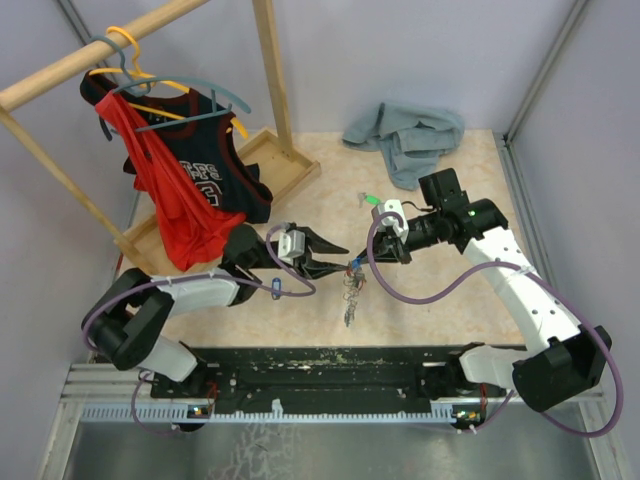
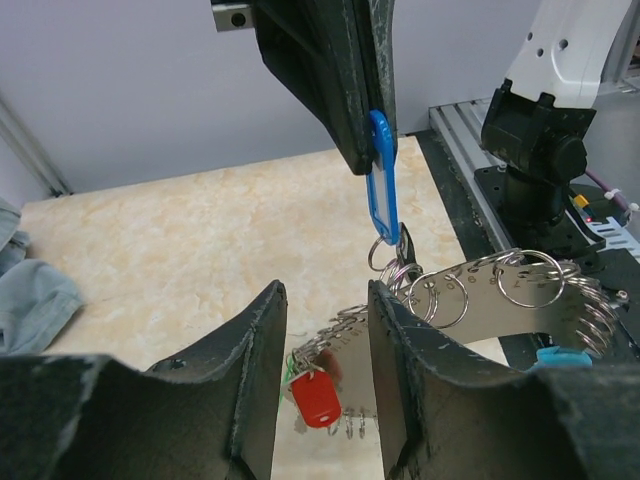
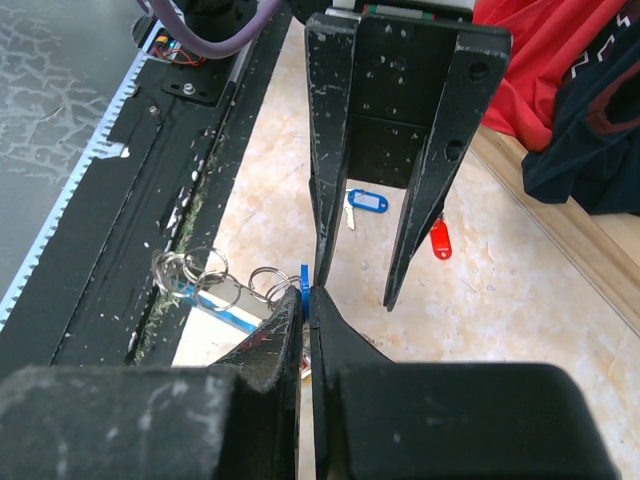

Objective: Remove the keys from the keyring

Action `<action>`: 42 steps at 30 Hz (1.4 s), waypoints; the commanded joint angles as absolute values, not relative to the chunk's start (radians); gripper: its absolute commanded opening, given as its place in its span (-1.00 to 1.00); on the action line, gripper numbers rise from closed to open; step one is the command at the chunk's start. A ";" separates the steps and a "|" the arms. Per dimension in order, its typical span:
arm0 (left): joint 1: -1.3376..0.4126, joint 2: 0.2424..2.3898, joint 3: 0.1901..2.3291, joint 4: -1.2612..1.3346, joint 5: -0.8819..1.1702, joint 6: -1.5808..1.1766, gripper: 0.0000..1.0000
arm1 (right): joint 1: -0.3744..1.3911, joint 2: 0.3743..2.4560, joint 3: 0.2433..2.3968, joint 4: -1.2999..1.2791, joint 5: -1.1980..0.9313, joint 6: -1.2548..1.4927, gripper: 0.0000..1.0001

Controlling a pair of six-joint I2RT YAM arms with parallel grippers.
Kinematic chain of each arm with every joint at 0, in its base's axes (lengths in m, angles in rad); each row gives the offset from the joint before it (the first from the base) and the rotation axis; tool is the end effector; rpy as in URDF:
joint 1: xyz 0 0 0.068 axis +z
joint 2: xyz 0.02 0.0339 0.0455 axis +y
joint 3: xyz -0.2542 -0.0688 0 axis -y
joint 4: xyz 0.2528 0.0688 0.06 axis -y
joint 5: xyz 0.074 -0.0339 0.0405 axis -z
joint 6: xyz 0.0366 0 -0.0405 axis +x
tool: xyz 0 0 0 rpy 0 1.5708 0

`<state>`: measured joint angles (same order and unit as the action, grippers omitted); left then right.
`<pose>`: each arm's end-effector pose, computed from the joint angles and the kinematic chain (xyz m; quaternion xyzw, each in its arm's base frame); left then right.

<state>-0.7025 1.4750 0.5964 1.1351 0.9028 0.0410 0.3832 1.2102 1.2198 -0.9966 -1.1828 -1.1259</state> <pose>0.2079 -0.2137 0.2347 0.5215 0.3867 -0.4834 0.5873 0.2015 0.1178 0.3405 -0.6615 0.4694 0.4109 0.4164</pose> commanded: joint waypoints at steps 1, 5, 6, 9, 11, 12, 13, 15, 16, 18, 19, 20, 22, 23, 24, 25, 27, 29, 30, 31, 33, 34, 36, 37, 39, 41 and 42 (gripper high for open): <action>-0.712 1.508 0.620 1.172 0.908 0.034 -0.11 | 0.382 1.200 1.282 -0.987 -1.261 -1.149 -1.00; -0.713 1.528 0.630 1.175 0.912 0.032 -0.11 | 0.382 1.200 1.282 -0.992 -1.265 -1.153 -1.00; -0.713 1.530 0.630 1.177 0.914 0.030 -0.11 | 0.382 1.200 1.282 -0.994 -1.265 -1.155 -1.00; -0.713 1.531 0.627 1.191 0.927 0.025 -0.10 | 0.382 1.200 1.282 -0.995 -1.264 -1.158 -1.00; -0.713 1.529 0.625 1.194 0.935 0.025 -0.09 | 0.382 1.199 1.283 -0.995 -1.262 -1.158 -1.00; -0.713 1.527 0.622 1.197 0.938 0.023 -0.09 | 0.382 1.199 1.284 -0.994 -1.261 -1.158 -1.00; -0.713 1.526 0.620 1.202 0.943 0.022 -0.08 | 0.382 1.198 1.284 -0.995 -1.260 -1.158 -1.00; -0.713 1.520 0.612 1.212 0.955 0.021 -0.08 | 0.382 1.198 1.284 -0.995 -1.252 -1.158 -1.00; -0.713 1.516 0.609 1.216 0.961 0.020 -0.07 | 0.382 1.198 1.285 -0.993 -1.250 -1.157 -1.00; -0.713 1.509 0.603 1.222 0.975 0.020 -0.07 | 0.382 1.198 1.287 -0.993 -1.246 -1.155 -1.00; -0.713 1.508 0.600 1.223 0.981 0.020 -0.07 | 0.382 1.198 1.287 -0.992 -1.245 -1.153 -1.00; -0.713 1.507 0.599 1.223 0.988 0.020 -0.08 | 0.382 1.198 1.287 -0.990 -1.243 -1.151 -1.00; -0.713 1.505 0.595 1.223 1.003 0.020 -0.07 | 0.382 1.198 1.287 -0.986 -1.241 -1.147 -1.00; -0.713 1.506 0.595 1.223 1.010 0.019 -0.07 | 0.382 1.198 1.286 -0.986 -1.240 -1.145 -1.00; -0.713 1.507 0.596 1.224 1.015 0.015 -0.07 | 0.382 1.198 1.286 -0.986 -1.240 -1.144 -1.00; -0.713 1.509 0.598 1.225 1.018 0.012 -0.07 | 0.382 1.198 1.286 -0.985 -1.240 -1.144 -1.00; -0.713 1.512 0.601 1.226 1.026 0.007 -0.08 | 0.382 1.199 1.287 -0.985 -1.239 -1.143 -1.00; -0.713 1.515 0.606 1.224 1.030 0.004 -0.07 | 0.382 1.199 1.287 -0.983 -1.238 -1.143 -1.00; -0.713 1.516 0.608 1.221 1.032 0.002 -0.07 | 0.382 1.199 1.287 -0.984 -1.239 -1.143 -1.00; -0.713 1.516 0.611 1.216 1.032 0.002 -0.07 | 0.382 1.199 1.286 -0.985 -1.239 -1.143 -1.00; -0.713 1.516 0.613 1.206 1.031 0.002 -0.07 | 0.382 1.199 1.286 -0.985 -1.240 -1.142 -1.00; -0.713 1.514 0.612 1.203 1.031 0.000 -0.06 | 0.382 1.200 1.286 -0.985 -1.240 -1.143 -1.00; -0.713 1.513 0.610 1.198 1.028 -0.004 -0.06 | 0.382 1.200 1.287 -0.985 -1.242 -1.143 -1.00; -0.713 1.513 0.608 1.200 1.028 -0.012 -0.07 | 0.382 1.200 1.287 -0.984 -1.241 -1.142 -1.00; -0.716 1.511 0.603 1.206 1.023 -0.026 -0.09 | 0.382 1.200 1.285 -0.983 -1.241 -1.143 -1.00; -0.721 1.508 0.601 1.203 1.013 -0.033 -0.13 | 0.382 1.200 1.287 -0.983 -1.243 -1.143 -1.00; -0.724 1.505 0.600 1.199 1.007 -0.034 -0.15 | 0.382 1.200 1.287 -0.982 -1.243 -1.143 -1.00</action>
<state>-0.7090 1.5223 0.6041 1.1896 1.0027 -0.0074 0.3832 1.2118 1.2320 -1.0115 -1.1900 -1.1328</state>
